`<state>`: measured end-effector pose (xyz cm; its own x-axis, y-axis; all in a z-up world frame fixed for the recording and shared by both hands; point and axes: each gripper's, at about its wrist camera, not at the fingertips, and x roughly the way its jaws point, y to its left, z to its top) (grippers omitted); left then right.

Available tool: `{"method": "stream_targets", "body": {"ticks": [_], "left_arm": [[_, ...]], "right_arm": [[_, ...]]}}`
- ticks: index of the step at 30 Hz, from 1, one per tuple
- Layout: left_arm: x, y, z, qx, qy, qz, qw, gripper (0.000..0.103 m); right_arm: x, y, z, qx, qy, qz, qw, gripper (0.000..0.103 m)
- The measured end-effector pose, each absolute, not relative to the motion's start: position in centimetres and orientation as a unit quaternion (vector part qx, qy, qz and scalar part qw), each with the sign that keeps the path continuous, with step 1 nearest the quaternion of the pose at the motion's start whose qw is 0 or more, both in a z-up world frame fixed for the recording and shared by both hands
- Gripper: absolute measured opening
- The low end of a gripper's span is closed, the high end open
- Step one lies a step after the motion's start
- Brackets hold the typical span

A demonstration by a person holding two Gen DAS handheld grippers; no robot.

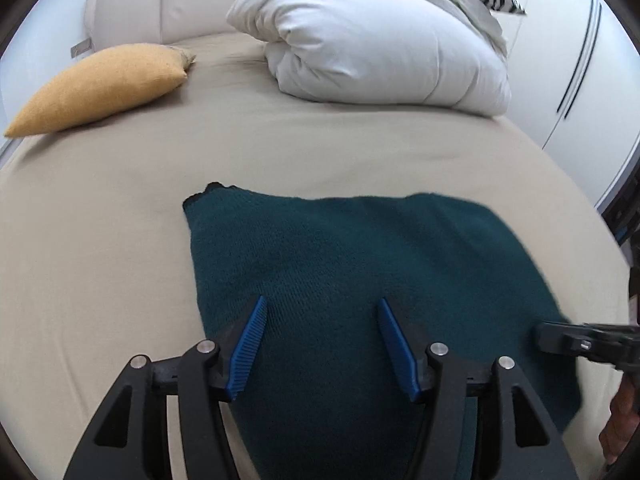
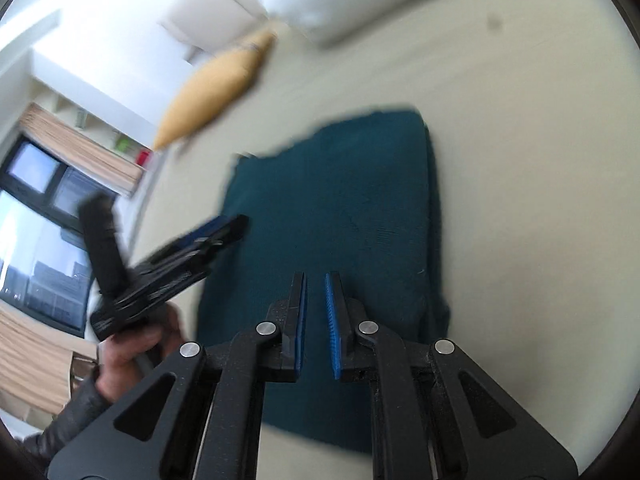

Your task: Fold small clothes

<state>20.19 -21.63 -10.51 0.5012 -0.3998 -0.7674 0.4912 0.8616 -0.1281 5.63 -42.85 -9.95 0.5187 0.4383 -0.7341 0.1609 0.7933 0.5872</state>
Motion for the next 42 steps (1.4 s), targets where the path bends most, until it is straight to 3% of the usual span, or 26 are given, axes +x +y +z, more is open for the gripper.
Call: {"method": "stream_targets", "body": {"ticks": [1,4,6,7,13,17,20,25,30,35,39,42], "left_arm": [[20.4,-21.5,-10.9,0.054,0.429,-0.261,0.863,0.064],[21.3,-20.4,-11.4,0.019,0.440,-0.279,0.853,0.065],[21.4,-20.4,-11.6,0.021,0.440,-0.281,0.852,0.067],[21.4,-20.7,-11.6,0.025,0.439,-0.279,0.854,0.068],[21.5,-21.1,-11.8,0.029,0.439,-0.276,0.854,0.070],[21.7,-21.3,-11.8,0.034,0.445,-0.276,0.851,0.070],[21.9,-21.4,-12.0,0.034,0.446,-0.276,0.851,0.071],[21.8,-21.3,-12.2,0.032,0.443,-0.277,0.852,0.072],[21.7,-21.2,-12.2,0.028,0.442,-0.277,0.852,0.072],[21.4,-20.8,-11.4,0.024,0.445,-0.274,0.852,0.071],[17.9,-19.0,-8.8,0.016,0.435,-0.260,0.862,0.065],[13.7,-18.4,-8.3,0.023,0.426,-0.276,0.861,0.063]], "right_arm": [[6.2,-43.4,-11.4,0.320,0.490,0.072,0.808,0.000],[5.8,-45.5,-12.6,0.388,0.458,0.084,0.795,0.000],[5.7,-44.9,-10.8,0.351,0.458,0.070,0.814,0.000],[5.9,-44.6,-10.2,0.345,0.459,0.070,0.816,0.007],[12.8,-42.2,-7.6,0.311,0.474,0.102,0.818,0.008],[18.0,-43.4,-10.4,0.344,0.504,0.074,0.789,0.004],[18.5,-45.9,-11.6,0.367,0.482,0.050,0.794,0.000],[17.1,-49.4,-13.0,0.431,0.435,0.010,0.791,0.001],[13.0,-48.7,-9.0,0.398,0.389,-0.013,0.831,0.010],[8.8,-43.5,-6.7,0.355,0.412,0.109,0.832,0.010],[5.6,-41.0,-9.3,0.323,0.458,0.115,0.820,0.010],[3.2,-41.8,-10.6,0.349,0.446,0.113,0.817,0.008]]}}
